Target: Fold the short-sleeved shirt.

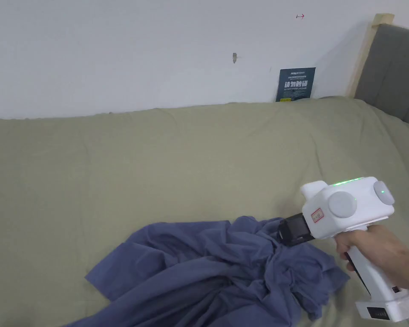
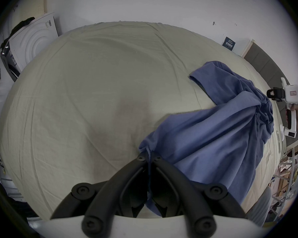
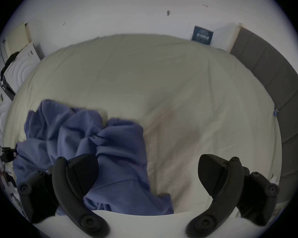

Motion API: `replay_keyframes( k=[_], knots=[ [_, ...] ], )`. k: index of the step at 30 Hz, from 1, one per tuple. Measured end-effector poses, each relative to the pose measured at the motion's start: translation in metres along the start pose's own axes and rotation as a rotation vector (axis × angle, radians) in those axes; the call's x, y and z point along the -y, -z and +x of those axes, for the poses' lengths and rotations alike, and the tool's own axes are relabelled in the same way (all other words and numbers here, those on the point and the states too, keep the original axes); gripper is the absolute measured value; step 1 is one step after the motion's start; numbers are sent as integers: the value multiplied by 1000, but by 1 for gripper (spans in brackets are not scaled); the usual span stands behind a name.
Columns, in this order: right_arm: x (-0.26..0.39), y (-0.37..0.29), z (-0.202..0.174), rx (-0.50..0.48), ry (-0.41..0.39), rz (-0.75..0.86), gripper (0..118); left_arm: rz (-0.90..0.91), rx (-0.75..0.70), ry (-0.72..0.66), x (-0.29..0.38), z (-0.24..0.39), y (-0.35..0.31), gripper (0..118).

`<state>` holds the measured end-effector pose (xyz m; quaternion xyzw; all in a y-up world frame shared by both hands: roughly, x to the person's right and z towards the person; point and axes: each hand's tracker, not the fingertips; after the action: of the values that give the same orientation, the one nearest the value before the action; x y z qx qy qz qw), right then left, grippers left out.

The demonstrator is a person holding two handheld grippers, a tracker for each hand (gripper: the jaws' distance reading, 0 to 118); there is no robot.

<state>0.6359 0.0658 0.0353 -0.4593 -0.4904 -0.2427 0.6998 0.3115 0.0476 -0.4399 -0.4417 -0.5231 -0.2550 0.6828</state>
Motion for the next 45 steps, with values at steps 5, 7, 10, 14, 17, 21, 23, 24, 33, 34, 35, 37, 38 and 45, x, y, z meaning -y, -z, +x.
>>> replay_keyframes(
  k=[5, 7, 10, 14, 17, 21, 23, 24, 33, 34, 35, 37, 38, 45],
  knots=[
    [-2, 41, -5, -24, 88, -25, 117, 0, 9, -23, -1, -4, 4, 0],
    [14, 47, -15, 33, 32, 3, 113, 2, 11, -31, 2, -4, 5, 0],
    [14, 19, -15, -5, 61, 13, 86, 6, 6, -34, 1, -3, 5, 0],
    [16, -20, -25, 20, -68, 69, 1, -5, -1, -34, -2, 0, 0, 0],
    [24, -62, -7, 3, -14, 142, 1, 23, -1, -67, -2, -3, -17, 0],
    [33, -133, 17, -17, 13, 235, 1, 110, 7, -91, -17, -7, -62, 0],
    [37, -167, 28, -16, 22, 289, 1, 172, 13, -103, -30, -7, -89, 0],
    [39, -194, 28, -16, 27, 321, 1, 198, 0, -81, -38, -5, -105, 0],
    [47, -342, 44, -1, 28, 541, 1, 454, -87, -67, -91, 1, -261, 0],
    [47, -354, 45, 0, 26, 552, 1, 472, -93, -63, -95, 0, -274, 0],
    [48, -367, 44, 17, 24, 577, 1, 491, -102, -61, -100, -2, -289, 0],
    [45, -388, 46, 23, 25, 604, 1, 528, -122, -62, -107, -4, -313, 0],
    [45, -398, 48, 31, 36, 624, 1, 546, -142, -68, -111, -6, -325, 0],
    [37, -446, 57, 37, 55, 700, 1, 601, -183, -110, -129, -24, -374, 0]
  ],
)
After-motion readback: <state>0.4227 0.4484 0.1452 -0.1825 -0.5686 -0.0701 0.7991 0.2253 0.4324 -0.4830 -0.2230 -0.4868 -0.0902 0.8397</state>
